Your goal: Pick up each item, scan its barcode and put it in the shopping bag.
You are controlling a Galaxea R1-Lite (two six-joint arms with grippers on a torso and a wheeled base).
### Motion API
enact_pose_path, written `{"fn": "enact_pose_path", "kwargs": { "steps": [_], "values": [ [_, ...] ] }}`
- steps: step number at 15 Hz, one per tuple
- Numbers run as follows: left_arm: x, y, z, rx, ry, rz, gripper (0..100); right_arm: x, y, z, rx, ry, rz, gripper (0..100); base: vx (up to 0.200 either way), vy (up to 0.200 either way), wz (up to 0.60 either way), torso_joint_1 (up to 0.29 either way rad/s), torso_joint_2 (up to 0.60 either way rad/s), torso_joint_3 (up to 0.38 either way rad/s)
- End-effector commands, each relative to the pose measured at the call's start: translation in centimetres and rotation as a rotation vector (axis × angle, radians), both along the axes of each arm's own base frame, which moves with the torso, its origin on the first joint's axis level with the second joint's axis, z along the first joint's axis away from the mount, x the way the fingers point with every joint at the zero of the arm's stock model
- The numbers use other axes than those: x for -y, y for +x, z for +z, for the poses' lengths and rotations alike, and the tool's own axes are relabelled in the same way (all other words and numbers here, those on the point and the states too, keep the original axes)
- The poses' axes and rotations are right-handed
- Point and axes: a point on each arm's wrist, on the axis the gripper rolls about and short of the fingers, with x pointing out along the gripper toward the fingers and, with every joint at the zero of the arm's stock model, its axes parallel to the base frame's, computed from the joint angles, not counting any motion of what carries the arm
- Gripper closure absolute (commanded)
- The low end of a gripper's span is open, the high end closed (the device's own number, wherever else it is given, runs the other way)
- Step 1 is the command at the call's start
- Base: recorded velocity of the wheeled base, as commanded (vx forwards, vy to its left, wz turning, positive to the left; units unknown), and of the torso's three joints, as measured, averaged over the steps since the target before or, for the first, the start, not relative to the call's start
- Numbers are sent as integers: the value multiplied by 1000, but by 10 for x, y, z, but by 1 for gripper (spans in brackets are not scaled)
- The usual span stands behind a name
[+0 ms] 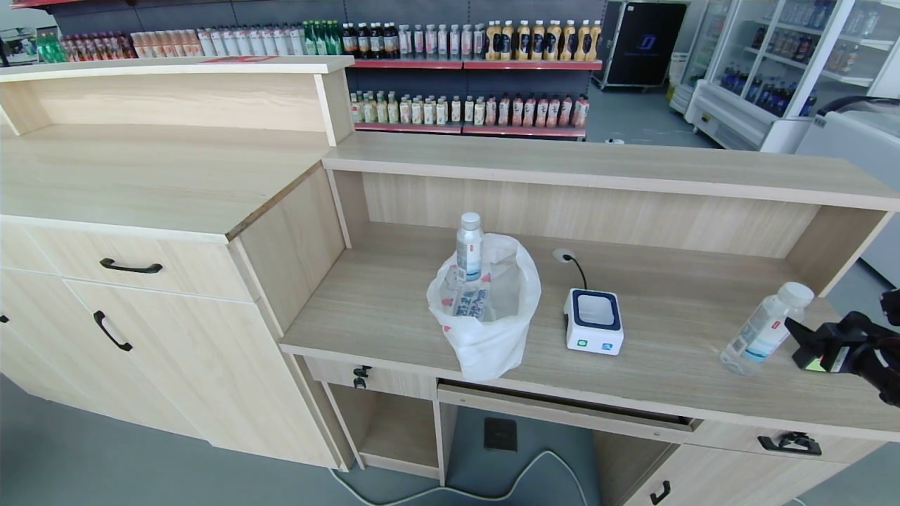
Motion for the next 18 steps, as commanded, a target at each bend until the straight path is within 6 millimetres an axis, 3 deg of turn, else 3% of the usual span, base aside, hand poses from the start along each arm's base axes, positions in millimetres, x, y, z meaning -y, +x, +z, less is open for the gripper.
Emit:
{"fn": "enact_pose_path", "kwargs": {
  "steps": [1,18],
  "values": [
    [0,0,0,0,0,0,0,-1,8,-9,-14,20,13,0,0,0,0,0,0,0],
    [0,0,0,0,0,0,0,-17,56,-36,-23,-23,-10,0,0,0,0,0,0,0]
  ]
}}
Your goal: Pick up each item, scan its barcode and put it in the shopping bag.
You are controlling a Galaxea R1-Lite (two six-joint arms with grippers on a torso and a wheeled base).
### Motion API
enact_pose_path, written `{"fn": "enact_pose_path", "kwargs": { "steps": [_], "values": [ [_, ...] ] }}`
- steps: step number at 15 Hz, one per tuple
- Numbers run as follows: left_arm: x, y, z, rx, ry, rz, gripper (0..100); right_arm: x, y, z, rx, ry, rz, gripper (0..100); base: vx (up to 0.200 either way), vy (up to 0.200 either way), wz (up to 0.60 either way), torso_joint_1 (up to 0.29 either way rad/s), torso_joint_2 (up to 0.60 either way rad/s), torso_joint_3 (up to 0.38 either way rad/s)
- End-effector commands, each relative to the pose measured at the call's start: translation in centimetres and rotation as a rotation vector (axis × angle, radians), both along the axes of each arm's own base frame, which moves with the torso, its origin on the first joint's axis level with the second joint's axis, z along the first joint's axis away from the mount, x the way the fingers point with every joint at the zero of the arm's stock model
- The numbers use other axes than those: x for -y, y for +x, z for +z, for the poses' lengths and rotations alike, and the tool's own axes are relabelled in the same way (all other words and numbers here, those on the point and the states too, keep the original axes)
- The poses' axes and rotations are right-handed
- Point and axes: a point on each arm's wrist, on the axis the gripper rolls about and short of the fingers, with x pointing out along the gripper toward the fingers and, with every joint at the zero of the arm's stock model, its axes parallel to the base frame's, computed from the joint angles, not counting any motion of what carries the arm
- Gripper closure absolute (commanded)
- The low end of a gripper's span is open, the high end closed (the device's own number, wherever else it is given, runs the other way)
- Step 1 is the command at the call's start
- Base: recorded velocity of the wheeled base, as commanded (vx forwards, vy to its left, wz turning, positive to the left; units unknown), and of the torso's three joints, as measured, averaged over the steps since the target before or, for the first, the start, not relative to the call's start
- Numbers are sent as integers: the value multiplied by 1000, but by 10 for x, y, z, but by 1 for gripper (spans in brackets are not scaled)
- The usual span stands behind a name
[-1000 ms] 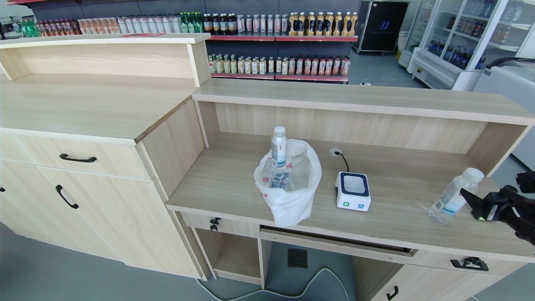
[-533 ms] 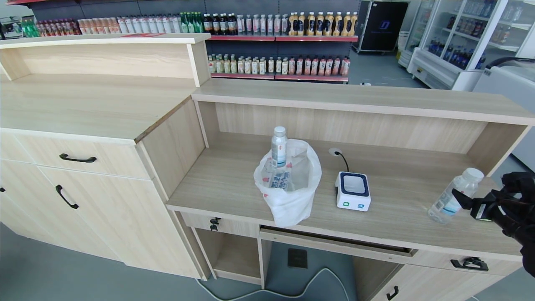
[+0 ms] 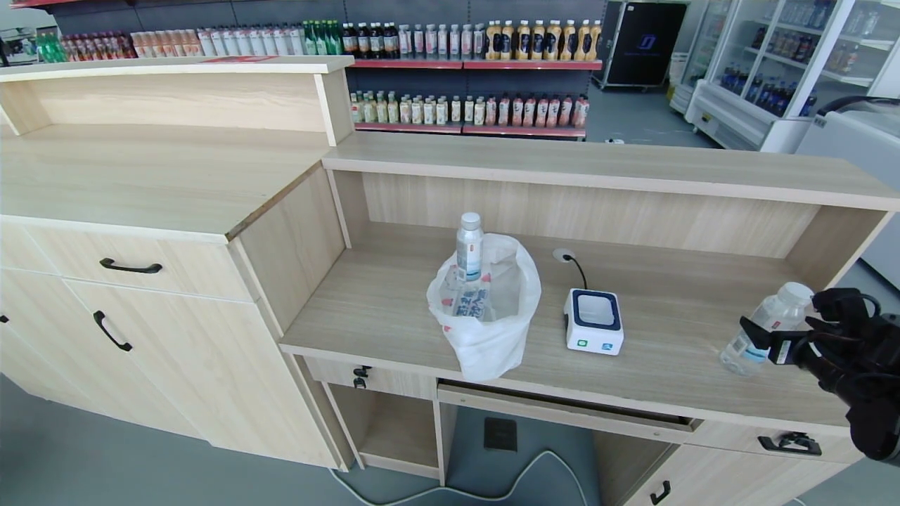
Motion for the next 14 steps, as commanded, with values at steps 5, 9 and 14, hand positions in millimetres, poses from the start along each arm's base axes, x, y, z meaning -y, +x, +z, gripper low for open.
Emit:
{"fn": "enact_pose_path", "kwargs": {
  "steps": [5,9,14],
  "values": [
    [0,0,0,1,0,0,0,-4,12,-12,-10,-4,22,0,0,0,0,0,0,0],
    [0,0,0,1,0,0,0,-4,33,-9,9,-14,22,0,0,0,0,0,0,0],
    [0,0,0,1,0,0,0,-8,53,-14,0,-12,52,0,0,0,0,0,0,0]
  ]
}}
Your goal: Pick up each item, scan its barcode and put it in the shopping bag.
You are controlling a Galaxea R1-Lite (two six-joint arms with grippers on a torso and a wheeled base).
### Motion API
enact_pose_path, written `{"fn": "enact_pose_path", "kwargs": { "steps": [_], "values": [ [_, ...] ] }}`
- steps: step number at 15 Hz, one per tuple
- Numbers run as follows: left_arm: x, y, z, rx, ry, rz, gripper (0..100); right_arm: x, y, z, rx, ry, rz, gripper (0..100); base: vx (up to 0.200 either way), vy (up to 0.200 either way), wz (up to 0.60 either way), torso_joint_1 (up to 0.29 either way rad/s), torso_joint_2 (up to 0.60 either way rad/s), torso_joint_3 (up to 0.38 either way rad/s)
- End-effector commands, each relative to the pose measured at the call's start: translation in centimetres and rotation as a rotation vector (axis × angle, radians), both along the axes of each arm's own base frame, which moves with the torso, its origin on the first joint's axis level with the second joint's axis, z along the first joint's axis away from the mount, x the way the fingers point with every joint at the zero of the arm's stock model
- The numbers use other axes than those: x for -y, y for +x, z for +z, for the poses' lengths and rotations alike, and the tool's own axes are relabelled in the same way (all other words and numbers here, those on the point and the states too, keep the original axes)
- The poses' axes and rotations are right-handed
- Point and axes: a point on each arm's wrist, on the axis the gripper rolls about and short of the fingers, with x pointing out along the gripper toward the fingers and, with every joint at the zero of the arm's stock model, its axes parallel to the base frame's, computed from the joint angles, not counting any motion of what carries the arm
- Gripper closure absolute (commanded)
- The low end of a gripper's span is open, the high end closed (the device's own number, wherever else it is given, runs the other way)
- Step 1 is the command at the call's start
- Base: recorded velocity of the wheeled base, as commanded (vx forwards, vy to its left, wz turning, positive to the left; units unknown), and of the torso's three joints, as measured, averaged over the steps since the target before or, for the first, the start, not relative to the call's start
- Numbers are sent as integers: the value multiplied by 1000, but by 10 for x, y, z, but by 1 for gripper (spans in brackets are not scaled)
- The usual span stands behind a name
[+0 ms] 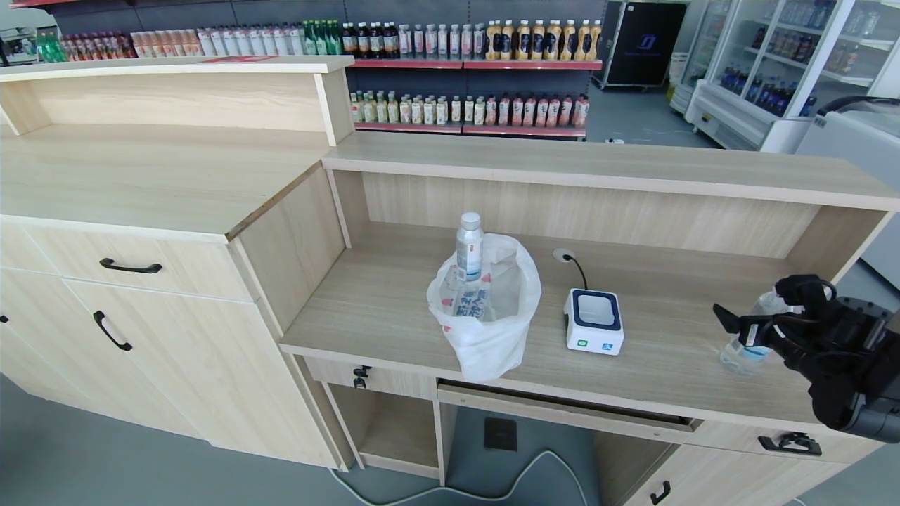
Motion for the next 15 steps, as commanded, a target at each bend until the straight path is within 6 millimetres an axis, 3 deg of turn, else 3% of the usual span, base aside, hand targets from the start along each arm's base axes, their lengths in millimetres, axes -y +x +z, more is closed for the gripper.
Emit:
{"fn": "enact_pose_path", "kwargs": {
  "steps": [1,4,5,15],
  "values": [
    [0,0,0,1,0,0,0,-5,5,-6,-8,2,14,0,0,0,0,0,0,0],
    [0,0,0,1,0,0,0,-6,4,-10,-24,-1,22,0,0,0,0,0,0,0],
    [0,0,0,1,0,0,0,-6,3,-10,-25,0,23,100,0,0,0,0,0,0],
    [0,0,0,1,0,0,0,-8,-1,-5,-25,-13,26,100,0,0,0,0,0,0]
  ]
}}
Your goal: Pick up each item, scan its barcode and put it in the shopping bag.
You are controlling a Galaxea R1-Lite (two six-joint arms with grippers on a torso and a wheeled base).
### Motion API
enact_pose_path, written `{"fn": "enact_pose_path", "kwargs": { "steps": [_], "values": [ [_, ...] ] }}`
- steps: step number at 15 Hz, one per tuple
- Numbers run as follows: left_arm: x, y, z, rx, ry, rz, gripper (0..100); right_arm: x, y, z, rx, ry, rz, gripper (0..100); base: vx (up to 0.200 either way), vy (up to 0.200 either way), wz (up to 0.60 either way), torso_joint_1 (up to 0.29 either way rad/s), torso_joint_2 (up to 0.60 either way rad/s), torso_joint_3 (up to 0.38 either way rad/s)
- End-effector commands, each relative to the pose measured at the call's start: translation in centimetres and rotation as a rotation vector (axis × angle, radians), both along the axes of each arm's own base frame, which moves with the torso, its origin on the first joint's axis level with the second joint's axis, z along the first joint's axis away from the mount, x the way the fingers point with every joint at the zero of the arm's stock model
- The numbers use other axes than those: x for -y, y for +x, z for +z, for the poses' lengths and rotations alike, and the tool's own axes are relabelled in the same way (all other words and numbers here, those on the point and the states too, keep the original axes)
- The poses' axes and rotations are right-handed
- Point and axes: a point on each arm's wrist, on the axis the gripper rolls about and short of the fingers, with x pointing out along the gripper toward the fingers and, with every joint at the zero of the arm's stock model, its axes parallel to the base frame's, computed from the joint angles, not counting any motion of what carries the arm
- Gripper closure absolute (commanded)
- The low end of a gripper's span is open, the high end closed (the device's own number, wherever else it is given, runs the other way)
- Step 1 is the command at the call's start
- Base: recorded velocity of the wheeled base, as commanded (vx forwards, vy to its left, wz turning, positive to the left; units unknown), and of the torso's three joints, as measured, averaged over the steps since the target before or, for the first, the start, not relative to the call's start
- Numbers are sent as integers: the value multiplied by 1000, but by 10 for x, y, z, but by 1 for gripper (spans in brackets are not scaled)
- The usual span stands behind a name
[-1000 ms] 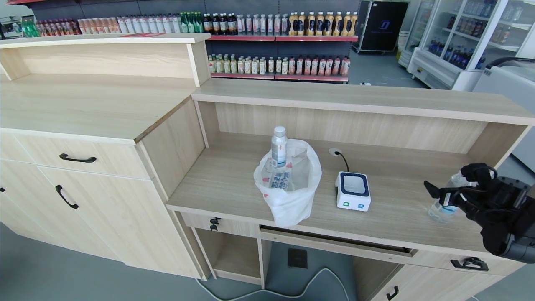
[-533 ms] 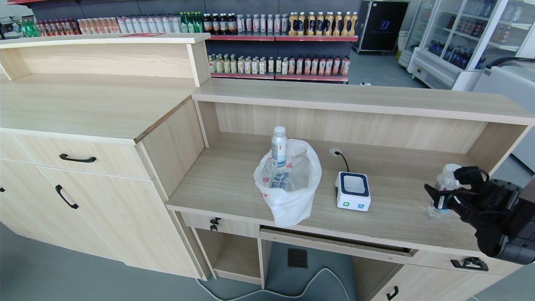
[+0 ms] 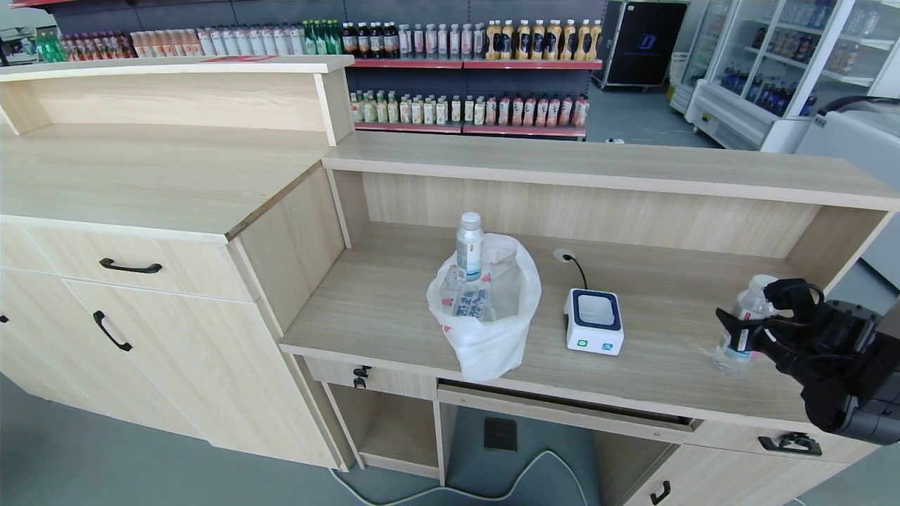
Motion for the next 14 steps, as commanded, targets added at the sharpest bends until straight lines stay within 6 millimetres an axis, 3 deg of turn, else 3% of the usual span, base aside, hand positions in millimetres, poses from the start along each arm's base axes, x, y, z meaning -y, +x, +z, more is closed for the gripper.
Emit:
{"fn": "enact_pose_path", "kwargs": {
  "steps": [1,4,11,14],
  "values": [
    [0,0,0,0,0,0,0,-1,-1,2,1,-2,2,100,0,0,0,0,0,0],
    [0,0,0,0,0,0,0,-3,-7,7,-5,-20,6,100,0,0,0,0,0,0],
    [0,0,0,0,0,0,0,-8,-35,107,-59,242,-42,100,0,0,0,0,0,0],
    [0,0,0,0,0,0,0,-45,-64,176,-148,475,65,100,0,0,0,0,0,0]
  ]
}}
